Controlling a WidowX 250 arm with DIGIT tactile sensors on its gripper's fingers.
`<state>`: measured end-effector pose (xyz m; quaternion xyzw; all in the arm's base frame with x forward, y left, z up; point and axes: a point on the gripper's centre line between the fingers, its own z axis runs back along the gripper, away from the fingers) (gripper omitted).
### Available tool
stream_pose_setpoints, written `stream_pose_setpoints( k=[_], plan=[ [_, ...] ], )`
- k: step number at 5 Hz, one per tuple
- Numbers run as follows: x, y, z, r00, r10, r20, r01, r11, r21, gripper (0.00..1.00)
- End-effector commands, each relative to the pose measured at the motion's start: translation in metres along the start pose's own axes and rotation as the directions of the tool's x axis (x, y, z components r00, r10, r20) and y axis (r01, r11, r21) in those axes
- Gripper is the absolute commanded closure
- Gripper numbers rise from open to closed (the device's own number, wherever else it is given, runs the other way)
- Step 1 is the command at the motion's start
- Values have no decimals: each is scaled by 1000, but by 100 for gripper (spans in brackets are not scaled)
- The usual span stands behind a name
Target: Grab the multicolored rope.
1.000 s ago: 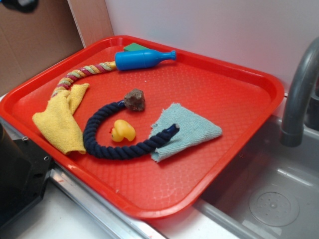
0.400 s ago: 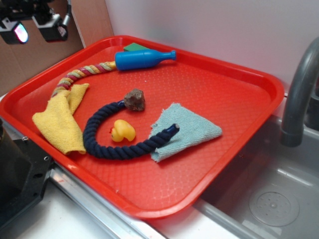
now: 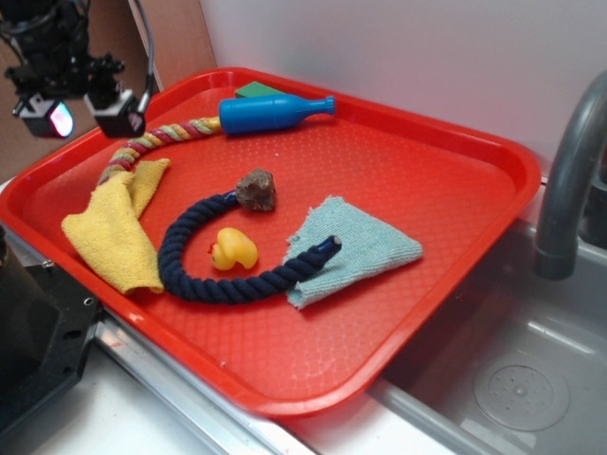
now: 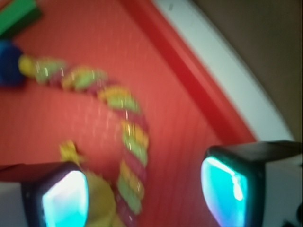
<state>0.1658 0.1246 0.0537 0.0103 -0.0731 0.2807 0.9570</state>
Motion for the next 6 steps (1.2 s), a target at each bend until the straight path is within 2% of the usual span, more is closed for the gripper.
stream_pose_setpoints(
  k=[1,2,3,4,5,6],
  plan=[
    [-6,-1,-29,998,53,-32,-54,998,-16,0],
    [-5,-1,-41,994,80,-68,-82,996,-32,0],
    [3,-6,-51,991,67,-115,-69,998,-9,0],
    [1,-5,-55,985,64,-160,-69,997,-21,100],
    [-1,-8,-45,966,37,-255,-35,999,13,100],
    [-9,-19,-24,955,21,-296,-12,999,32,100]
  ],
)
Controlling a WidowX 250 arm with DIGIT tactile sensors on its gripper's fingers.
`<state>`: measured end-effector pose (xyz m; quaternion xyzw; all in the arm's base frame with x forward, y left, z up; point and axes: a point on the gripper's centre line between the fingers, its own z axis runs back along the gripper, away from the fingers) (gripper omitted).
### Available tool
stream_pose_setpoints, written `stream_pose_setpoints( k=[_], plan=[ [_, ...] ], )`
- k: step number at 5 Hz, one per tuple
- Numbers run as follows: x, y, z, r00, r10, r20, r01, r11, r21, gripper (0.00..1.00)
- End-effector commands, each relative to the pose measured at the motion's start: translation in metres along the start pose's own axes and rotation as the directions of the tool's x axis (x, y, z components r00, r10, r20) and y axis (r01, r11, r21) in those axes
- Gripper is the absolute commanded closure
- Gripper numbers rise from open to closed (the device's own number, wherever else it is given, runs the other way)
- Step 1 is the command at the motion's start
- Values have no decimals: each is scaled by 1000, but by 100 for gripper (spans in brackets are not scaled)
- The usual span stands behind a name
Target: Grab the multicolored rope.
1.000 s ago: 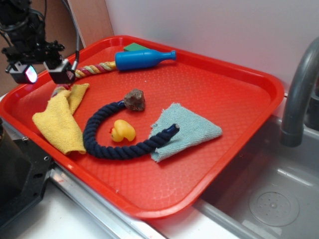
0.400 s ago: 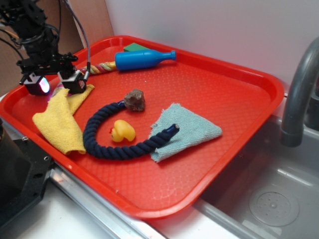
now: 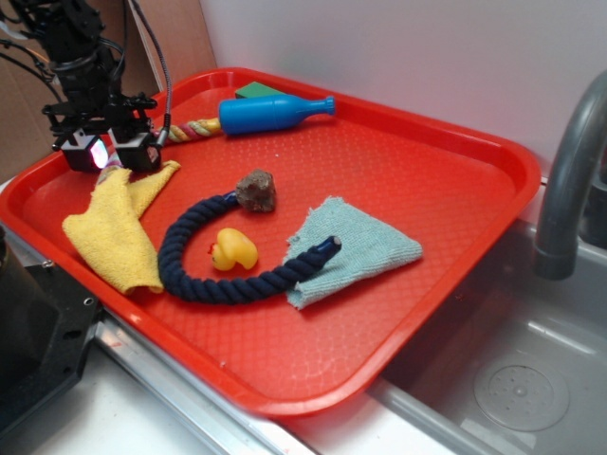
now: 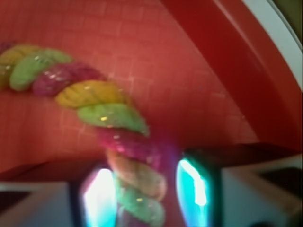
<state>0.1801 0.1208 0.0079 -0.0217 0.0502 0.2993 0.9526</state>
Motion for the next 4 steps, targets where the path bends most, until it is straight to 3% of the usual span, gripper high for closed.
stream_pose_setpoints(
  k=[1,2,3,4],
  plan=[
    [-33,-15,42,988,-42,-151,47,998,30,100],
    [-57,-43,79,984,-105,-145,121,987,108,100],
    [-71,-61,125,963,-270,-5,268,953,143,100],
    [-76,-84,172,914,-395,93,363,898,249,100]
  ],
)
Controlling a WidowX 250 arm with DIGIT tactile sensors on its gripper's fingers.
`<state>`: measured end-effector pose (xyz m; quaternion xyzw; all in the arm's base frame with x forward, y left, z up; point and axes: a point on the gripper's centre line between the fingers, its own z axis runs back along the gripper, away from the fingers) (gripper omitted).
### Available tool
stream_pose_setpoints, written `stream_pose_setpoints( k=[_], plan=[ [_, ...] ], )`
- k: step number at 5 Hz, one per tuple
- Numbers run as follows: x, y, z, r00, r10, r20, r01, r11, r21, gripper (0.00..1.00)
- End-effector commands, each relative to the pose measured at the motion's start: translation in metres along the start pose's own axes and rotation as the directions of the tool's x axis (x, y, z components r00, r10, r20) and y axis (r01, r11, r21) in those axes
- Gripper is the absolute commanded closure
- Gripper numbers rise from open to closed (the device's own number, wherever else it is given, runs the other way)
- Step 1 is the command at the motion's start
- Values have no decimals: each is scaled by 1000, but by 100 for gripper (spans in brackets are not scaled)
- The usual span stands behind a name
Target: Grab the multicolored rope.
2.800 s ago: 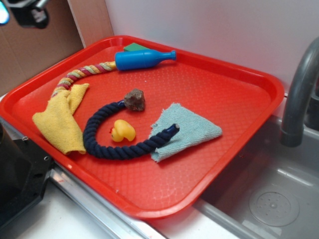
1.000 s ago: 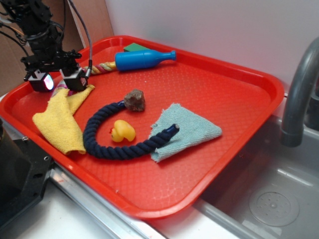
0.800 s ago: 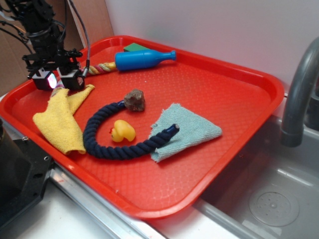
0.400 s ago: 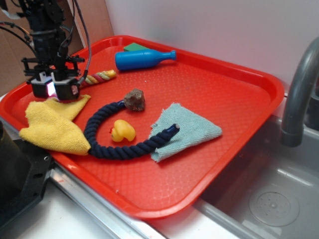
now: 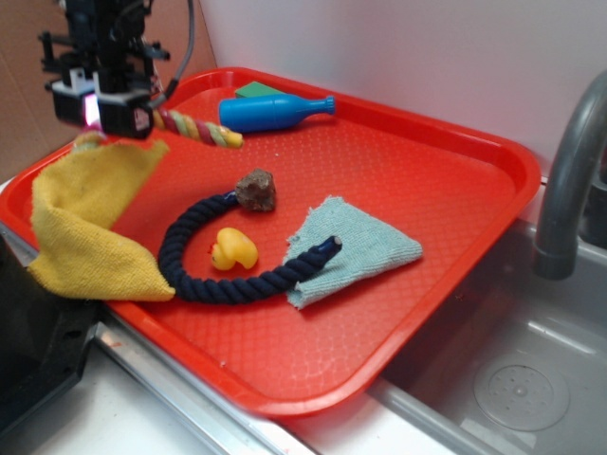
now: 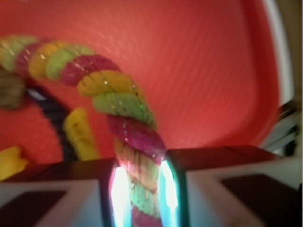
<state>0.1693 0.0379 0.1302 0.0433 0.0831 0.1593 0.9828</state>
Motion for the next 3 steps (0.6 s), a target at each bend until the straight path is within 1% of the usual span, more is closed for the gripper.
stream_pose_setpoints(
  k=[1,2,3],
  plan=[
    [-5,-24,87,962,-161,219,130,980,152,100],
    [-5,-25,85,962,-139,236,106,984,146,100],
    [-6,-22,83,961,-149,233,118,983,141,100]
  ],
)
